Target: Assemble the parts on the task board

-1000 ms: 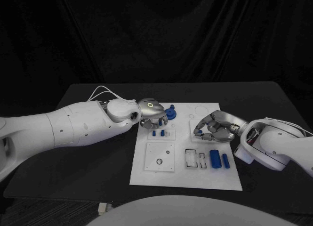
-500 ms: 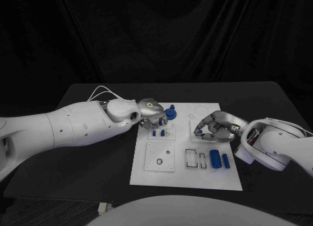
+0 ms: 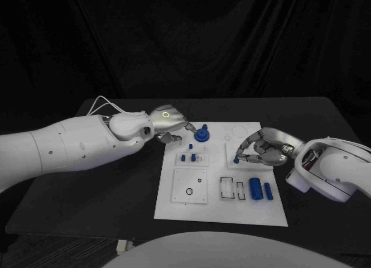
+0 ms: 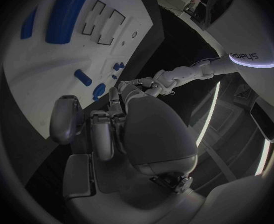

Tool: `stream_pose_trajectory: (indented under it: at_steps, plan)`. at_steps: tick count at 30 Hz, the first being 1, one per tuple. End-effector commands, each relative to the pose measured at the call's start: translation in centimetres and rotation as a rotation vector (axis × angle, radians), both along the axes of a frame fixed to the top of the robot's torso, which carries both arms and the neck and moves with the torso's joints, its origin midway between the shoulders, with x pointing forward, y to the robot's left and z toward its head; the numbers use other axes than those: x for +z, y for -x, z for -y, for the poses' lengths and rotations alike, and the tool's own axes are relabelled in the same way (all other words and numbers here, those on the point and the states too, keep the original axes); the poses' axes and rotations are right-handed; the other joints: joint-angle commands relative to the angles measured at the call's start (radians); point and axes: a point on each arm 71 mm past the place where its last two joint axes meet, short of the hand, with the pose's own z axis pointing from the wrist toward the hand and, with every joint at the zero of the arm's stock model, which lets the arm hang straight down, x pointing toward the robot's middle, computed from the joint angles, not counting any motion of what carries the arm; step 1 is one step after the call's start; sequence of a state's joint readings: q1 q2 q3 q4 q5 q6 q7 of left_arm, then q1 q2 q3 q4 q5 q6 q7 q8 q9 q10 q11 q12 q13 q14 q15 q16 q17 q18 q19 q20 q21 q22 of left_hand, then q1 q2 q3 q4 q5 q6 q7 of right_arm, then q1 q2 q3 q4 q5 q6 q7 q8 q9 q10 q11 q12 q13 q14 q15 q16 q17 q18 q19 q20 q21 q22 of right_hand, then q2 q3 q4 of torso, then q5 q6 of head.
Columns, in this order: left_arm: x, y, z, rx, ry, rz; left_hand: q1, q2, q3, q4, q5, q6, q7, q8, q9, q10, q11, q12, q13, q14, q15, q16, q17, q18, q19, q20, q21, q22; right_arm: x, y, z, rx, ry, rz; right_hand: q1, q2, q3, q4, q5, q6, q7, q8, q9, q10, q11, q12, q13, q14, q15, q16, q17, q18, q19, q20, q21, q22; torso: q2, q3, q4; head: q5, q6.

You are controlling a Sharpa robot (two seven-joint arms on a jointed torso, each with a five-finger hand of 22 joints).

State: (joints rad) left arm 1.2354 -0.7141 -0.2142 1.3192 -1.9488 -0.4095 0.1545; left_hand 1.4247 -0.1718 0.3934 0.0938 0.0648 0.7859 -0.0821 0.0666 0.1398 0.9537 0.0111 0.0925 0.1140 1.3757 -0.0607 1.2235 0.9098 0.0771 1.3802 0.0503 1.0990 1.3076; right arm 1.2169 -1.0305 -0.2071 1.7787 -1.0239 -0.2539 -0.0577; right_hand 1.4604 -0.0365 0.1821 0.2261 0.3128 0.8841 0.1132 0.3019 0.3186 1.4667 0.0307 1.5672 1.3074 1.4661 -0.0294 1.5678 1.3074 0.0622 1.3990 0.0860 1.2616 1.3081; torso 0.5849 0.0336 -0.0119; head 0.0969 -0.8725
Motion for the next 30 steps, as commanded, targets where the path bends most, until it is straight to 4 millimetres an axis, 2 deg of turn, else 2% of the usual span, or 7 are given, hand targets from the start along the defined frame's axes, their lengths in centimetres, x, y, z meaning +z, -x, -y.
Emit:
stream_pose_trajectory:
  at_steps: [1, 9, 15, 21, 25, 28, 30]
  plan:
    - [2.6, -0.5, -0.7, 0.012, 0.088, 0.120, 0.014, -0.002, -0.002, 0.000, -0.003, 0.005, -0.002, 0.003, -0.001, -0.004, -0.004, 0.007, 0.003, 0.003, 0.000, 0.004, 0.001, 0.011, 0.003, 0.003, -0.001, 0.146, 1.1, -0.5, 0.4, -0.027, 0.010, 0.053, 0.005, -0.005, -0.004, -0.004, -0.001, 0.005, 0.002, 0.004, -0.002, 0.104, 0.009, 0.004, 0.263, 0.105, 0.008, 0.003, 0.263, 0.010, 0.004, 0.002, 0.000, 0.167, -0.001, -0.0006, -0.0002, 0.002, 0.000]
    - [7.6, -0.9, -4.8, 0.095, 0.150, 0.252, 0.025, 0.002, 0.011, 0.010, -0.006, 0.033, 0.007, 0.013, 0.000, 0.003, -0.007, 0.021, 0.010, -0.018, 0.001, -0.024, -0.043, 0.019, -0.018, 0.004, -0.052, 0.135, 5.3, -2.3, 1.7, -0.036, 0.104, 0.261, -0.009, -0.015, -0.020, 0.026, -0.074, 0.005, -0.007, 0.005, -0.017, 0.074, -0.004, -0.028, 0.224, 0.099, -0.003, -0.005, 0.250, 0.026, -0.033, -0.005, -0.079, 0.142, -0.001, -0.0011, 0.0007, 0.003, 0.000]
    - [9.1, 0.1, -6.5, 0.074, 0.287, 0.246, -0.034, -0.006, 0.065, 0.100, -0.012, 0.115, 0.062, 0.030, 0.000, -0.003, -0.027, 0.061, 0.021, -0.406, 0.034, -0.368, -0.388, 0.081, -0.373, 0.042, -0.647, -0.003, 7.8, -3.6, 1.7, 0.042, 0.298, 0.530, 0.012, -0.032, -0.022, 0.046, -0.097, 0.012, -0.023, 0.005, -0.033, -0.053, -0.030, -0.229, 0.014, 0.058, -0.034, -0.085, 0.133, 0.043, -0.069, -0.031, -0.182, 0.106, -0.001, -0.0021, 0.0019, -0.018, 0.000]
    - [9.0, 1.4, -7.2, 0.001, 0.482, 0.100, -0.090, 0.014, 0.042, 0.193, -0.003, 0.161, 0.096, 0.015, -0.011, -0.110, -0.031, 0.076, 0.016, -0.668, 0.082, -0.678, -0.532, 0.067, -0.641, 0.053, -0.858, -0.070, 7.7, -4.6, 1.4, 0.132, 0.508, 0.689, 0.074, -0.060, 0.025, 0.063, -0.199, 0.041, -0.065, -0.006, -0.053, -0.336, -0.056, -0.927, -0.589, 0.005, -0.051, -0.212, -0.014, 0.067, -0.131, -0.052, -0.366, 0.043, -0.001, -0.0016, 0.0010, -0.029, 0.000]
    - [8.1, 2.0, -7.6, -0.006, 0.655, -0.105, -0.164, 0.025, -0.086, 0.198, 0.036, 0.153, 0.111, -0.003, -0.026, -0.260, -0.018, 0.048, -0.029, -0.877, 0.099, -0.884, -0.653, 0.040, -0.861, 0.085, -1.043, -0.186, 6.7, -4.9, 1.5, 0.163, 0.590, 0.718, 0.069, -0.090, 0.104, 0.065, -0.229, 0.057, -0.048, -0.037, -0.070, -0.459, 0.026, -1.223, -0.807, -0.036, 0.000, -0.295, -0.095, 0.083, -0.189, -0.015, -0.517, -0.011, 0.000, -0.0020, 0.0002, -0.027, 0.000]
    - [7.1, 2.1, -8.1, 0.028, 0.885, -0.383, -0.210, 0.106, -0.347, 0.201, 0.106, -0.053, 0.073, -0.011, -0.076, -0.835, -0.072, -0.069, -0.097, -1.339, 0.085, -1.209, -0.891, 0.002, -1.255, 0.102, -1.063, -0.687, 5.8, -5.1, 1.5, 0.186, 0.628, 0.723, 0.067, -0.122, 0.128, 0.062, -0.231, -0.006, -0.058, -0.097, -0.101, -0.511, 0.021, -1.312, -0.884, -0.040, -0.004, -0.309, -0.108, 0.088, -0.188, -0.008, -0.546, -0.020, 0.001, -0.0032, 0.0023, -0.030, 0.000]
    - [6.5, 2.1, -8.4, 0.054, 1.027, -0.527, -0.197, 0.134, -0.429, 0.200, 0.107, -0.208, 0.062, -0.011, -0.086, -0.877, -0.082, -0.078, -0.100, -1.362, 0.093, -1.219, -0.904, 0.003, -1.318, 0.110, -1.067, -0.842, 5.3, -5.1, 1.5, 0.197, 0.641, 0.717, 0.056, -0.132, 0.134, 0.062, -0.236, -0.014, -0.065, -0.114, -0.114, -0.517, 0.022, -1.329, -0.907, -0.041, -0.003, -0.313, -0.109, 0.089, -0.186, -0.007, -0.555, -0.021, 0.003, -0.0045, 0.0054, -0.034, 0.000]
